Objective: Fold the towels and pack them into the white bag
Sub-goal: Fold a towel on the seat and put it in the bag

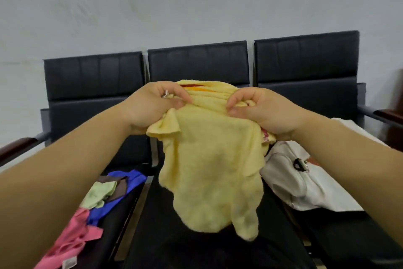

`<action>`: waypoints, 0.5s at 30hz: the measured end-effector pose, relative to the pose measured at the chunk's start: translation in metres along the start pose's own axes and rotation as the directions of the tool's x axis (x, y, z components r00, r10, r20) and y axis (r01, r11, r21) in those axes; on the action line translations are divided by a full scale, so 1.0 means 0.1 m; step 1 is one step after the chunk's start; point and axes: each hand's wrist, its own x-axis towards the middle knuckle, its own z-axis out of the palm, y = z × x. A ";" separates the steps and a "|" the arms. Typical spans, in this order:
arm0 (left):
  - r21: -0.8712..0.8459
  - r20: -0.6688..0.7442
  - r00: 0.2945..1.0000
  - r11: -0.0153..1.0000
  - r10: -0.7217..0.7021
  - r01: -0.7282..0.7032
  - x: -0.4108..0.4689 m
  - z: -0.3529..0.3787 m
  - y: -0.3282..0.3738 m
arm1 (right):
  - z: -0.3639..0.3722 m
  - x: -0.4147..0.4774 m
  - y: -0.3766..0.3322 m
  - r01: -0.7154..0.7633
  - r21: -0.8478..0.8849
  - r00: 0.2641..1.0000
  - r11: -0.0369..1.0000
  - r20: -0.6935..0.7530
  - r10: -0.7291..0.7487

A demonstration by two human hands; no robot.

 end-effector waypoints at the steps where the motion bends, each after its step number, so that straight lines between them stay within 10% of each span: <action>1: -0.007 0.010 1.000 1.000 0.014 -0.014 -0.01 -0.01 0.03 | -0.02 -0.03 -0.04 0.003 -0.011 1.000 1.000 0.031 -0.003; 8: 0.332 0.540 0.830 0.941 -0.138 -0.059 -0.11 -0.13 0.07 | -0.06 -0.01 -0.14 -0.041 -0.338 0.895 0.940 0.407 0.185; 15: 0.725 0.401 0.883 0.673 -0.245 -0.142 0.21 -0.27 -0.24 | 0.01 0.36 0.24 -0.036 -0.569 0.888 0.821 0.359 0.288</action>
